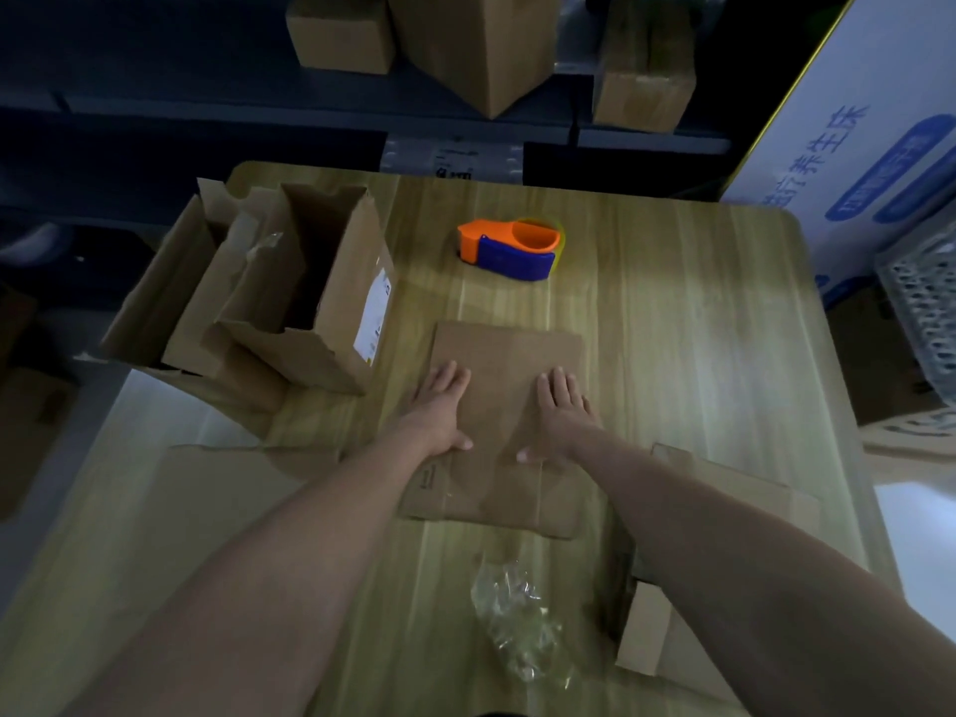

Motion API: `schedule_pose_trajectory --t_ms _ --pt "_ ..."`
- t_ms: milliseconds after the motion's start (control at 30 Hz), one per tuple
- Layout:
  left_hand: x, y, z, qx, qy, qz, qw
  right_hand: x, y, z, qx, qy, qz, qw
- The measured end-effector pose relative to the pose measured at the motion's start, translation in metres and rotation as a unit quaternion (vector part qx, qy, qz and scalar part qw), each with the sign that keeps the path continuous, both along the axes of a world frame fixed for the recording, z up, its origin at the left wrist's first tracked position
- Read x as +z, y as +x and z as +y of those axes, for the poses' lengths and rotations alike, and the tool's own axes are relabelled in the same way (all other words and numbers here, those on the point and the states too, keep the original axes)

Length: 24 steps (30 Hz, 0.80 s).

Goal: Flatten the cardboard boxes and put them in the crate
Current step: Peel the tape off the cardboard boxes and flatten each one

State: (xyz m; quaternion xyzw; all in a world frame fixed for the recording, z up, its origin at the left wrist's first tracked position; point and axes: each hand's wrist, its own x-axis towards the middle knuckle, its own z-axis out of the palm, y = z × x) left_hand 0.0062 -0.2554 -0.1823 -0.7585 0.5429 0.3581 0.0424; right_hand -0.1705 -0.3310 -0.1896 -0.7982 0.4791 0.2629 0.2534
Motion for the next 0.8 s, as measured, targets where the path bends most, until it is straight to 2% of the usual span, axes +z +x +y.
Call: schedule_pose_trajectory --t_ms 267,500,567,633,700,800 --pt "-0.016 0.006 -0.001 -0.049 0.027 -0.027 0.998 -0.016 0.001 -0.007 0.019 0.009 0.010 1.000" --pt "-0.014 0.003 -0.005 -0.050 0.043 -0.058 0.996 -0.014 0.003 -0.010 0.026 0.000 0.013 1.000" --pt "-0.011 0.001 -0.008 -0.026 0.039 -0.049 0.998 -0.012 0.003 -0.012 0.020 -0.011 0.007 1.000" --pt "-0.006 -0.002 -0.007 0.054 0.021 -0.033 0.998 -0.007 0.002 -0.012 -0.004 -0.035 -0.014 0.999" --pt "-0.004 -0.010 0.006 0.141 -0.001 -0.008 0.990 -0.003 -0.002 -0.001 -0.066 -0.031 -0.039 0.997" --pt "-0.008 -0.019 0.023 0.197 -0.068 0.022 0.978 -0.005 -0.016 0.017 -0.140 -0.020 -0.073 0.987"
